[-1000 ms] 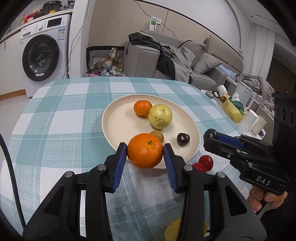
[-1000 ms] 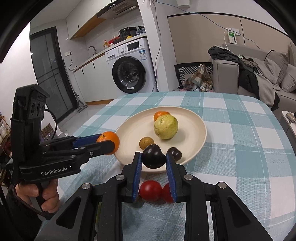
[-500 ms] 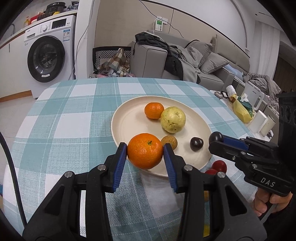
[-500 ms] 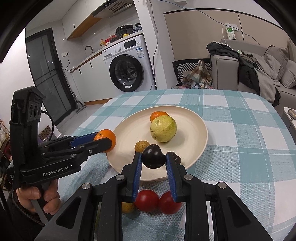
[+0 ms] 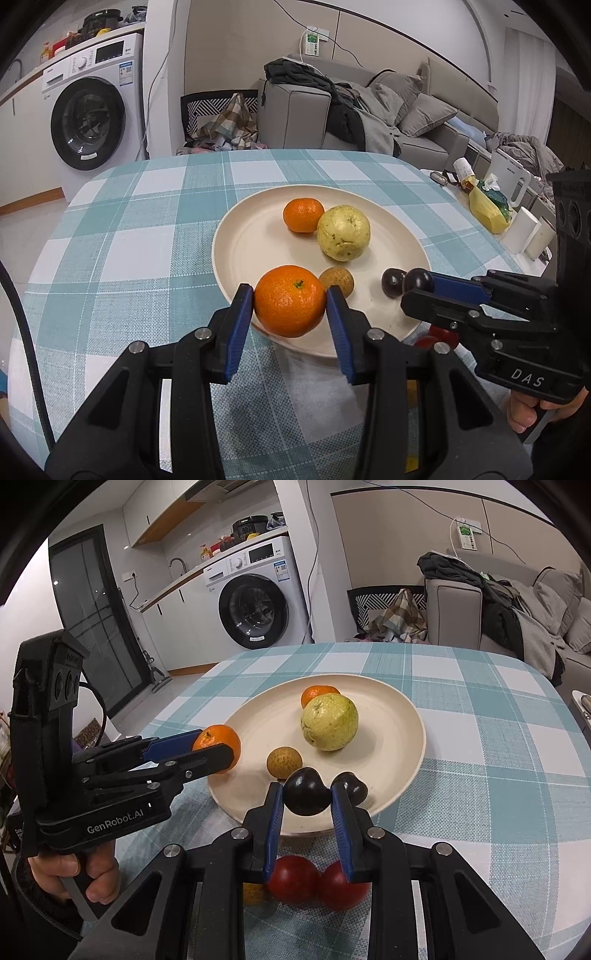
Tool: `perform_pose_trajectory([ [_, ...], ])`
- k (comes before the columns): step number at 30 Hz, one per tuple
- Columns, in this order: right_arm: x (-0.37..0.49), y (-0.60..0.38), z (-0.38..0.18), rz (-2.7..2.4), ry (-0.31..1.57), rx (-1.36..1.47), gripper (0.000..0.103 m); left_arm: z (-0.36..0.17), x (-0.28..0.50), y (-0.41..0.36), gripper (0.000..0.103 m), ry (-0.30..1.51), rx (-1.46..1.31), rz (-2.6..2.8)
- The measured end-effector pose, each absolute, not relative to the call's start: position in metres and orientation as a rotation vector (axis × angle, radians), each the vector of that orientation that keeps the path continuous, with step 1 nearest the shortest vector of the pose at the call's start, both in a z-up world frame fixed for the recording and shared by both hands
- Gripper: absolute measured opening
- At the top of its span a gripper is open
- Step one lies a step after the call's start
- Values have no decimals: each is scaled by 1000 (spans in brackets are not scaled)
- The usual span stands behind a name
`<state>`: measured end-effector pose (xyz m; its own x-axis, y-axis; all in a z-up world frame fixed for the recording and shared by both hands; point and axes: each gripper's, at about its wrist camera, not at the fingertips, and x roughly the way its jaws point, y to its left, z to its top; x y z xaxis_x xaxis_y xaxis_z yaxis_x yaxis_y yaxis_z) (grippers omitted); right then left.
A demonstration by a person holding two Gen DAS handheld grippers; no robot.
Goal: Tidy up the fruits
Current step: 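Carry the mandarin with the left tool while the right tool carries the plum to the plate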
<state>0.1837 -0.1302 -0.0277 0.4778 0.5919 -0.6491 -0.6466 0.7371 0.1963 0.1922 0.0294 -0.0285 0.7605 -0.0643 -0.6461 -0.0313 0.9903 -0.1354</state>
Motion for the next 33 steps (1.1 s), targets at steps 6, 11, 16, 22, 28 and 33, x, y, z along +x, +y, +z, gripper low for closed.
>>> perform_pose_trajectory([
  [6,184,-124,-29,766,768,-98,27,-32,196,24,38,719,-115,-18],
  [11,186,-124,-31,770,781,-101,27,-34,200,22,38,732,-106,-17],
  [16,188,-122,-33,763,797,-110,27,-37,204,20,38,746,-99,-14],
  [22,190,-121,-34,759,804,-113,27,-40,206,18,38,755,-80,-1],
  [28,190,-122,-35,760,803,-106,27,-40,206,16,38,758,-69,1],
  [33,189,-123,-34,754,796,-102,29,-40,206,16,38,757,-71,1],
])
